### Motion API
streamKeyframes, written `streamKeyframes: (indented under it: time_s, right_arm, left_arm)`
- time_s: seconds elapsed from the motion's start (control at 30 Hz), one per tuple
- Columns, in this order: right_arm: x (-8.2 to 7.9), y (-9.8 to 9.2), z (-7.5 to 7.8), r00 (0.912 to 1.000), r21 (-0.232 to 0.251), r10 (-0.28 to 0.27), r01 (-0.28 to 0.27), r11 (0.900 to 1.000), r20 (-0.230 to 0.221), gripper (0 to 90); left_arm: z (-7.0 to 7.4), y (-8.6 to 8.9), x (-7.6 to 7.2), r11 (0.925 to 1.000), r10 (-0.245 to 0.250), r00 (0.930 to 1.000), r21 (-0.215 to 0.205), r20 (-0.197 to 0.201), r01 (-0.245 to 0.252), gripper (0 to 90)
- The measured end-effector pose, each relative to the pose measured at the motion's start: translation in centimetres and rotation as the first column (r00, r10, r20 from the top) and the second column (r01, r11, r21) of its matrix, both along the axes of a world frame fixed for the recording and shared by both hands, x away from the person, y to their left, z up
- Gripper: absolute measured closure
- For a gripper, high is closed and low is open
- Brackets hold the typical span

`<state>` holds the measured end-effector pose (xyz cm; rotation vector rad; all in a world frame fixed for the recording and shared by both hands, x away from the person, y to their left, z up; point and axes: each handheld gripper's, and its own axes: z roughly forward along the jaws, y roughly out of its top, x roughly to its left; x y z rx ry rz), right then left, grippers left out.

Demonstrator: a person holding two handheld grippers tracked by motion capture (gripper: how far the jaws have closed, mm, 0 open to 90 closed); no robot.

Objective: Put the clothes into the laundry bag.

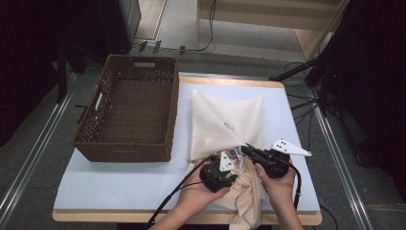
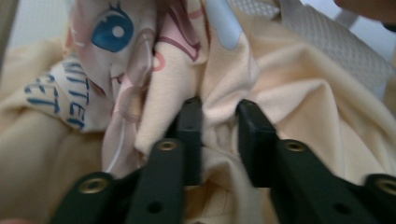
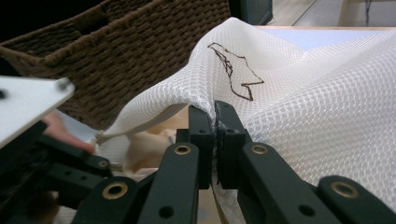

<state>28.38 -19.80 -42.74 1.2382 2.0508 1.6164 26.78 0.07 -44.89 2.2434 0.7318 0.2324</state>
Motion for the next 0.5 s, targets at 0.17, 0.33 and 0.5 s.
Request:
streamKeyframes:
  time_s: [0.17, 0.33, 0.5]
  right_arm:
    - [-0.4, 0.2, 0.6, 0.9998, 0.006, 0.017, -0.017, 1.000, 0.013, 87.6]
    - [-0.4, 0.1, 0.5, 0.9999, 0.003, 0.014, -0.014, 1.000, 0.008, 87.6]
    - [-0.2, -0.1, 0.1, 1.0000, -0.002, 0.007, -0.007, 1.000, -0.002, 87.6]
  left_arm:
    - [2.0, 0.3, 1.5, 0.9853, 0.148, 0.9843, -0.101, 0.097, -0.138, 77.7]
    - [-0.6, -0.3, 2.9, 0.9885, 0.150, 0.9869, -0.027, 0.059, -0.149, 73.4]
    - [0.2, 0.7, 1.5, 0.9836, 0.140, 0.9899, -0.118, 0.020, -0.137, 47.0]
